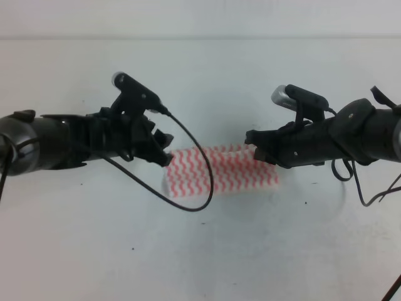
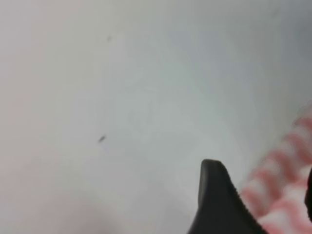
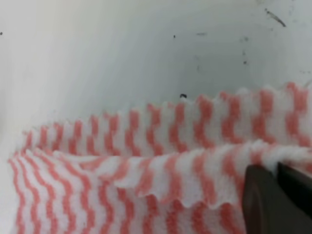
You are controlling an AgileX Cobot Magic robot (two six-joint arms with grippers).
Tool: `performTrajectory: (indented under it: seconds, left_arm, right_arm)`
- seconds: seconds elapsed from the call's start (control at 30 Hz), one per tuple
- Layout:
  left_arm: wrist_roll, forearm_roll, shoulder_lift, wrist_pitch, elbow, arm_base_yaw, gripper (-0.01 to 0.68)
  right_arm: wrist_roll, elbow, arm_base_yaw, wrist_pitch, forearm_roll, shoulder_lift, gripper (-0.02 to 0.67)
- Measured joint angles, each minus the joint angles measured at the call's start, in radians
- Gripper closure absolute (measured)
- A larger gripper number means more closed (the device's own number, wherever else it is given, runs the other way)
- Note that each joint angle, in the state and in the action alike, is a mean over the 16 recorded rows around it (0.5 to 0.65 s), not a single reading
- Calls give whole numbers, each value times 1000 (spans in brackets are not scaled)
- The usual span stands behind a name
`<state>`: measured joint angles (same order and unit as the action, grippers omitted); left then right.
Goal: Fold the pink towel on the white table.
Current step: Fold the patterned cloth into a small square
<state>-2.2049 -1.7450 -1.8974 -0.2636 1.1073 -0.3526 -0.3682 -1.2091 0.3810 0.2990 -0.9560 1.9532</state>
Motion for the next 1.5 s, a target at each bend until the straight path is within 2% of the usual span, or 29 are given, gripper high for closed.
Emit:
performTrajectory:
  seconds: [0.1, 0.53, 1.0, 1.5]
  left_arm:
    - [26, 0, 3, -17, 7, 0, 360]
    - [78, 0, 9, -68, 10, 0, 452]
    - [79, 0, 3, -63, 10, 0, 459]
    - [34, 2, -60, -259, 12, -1, 487]
  right_arm:
    - [0, 0, 0, -3, 0, 0, 665]
    - [0, 0, -2, -31, 0, -4, 665]
    - [1, 0, -2, -65, -2, -1, 665]
    - [2, 0, -2, -80, -19, 13, 665]
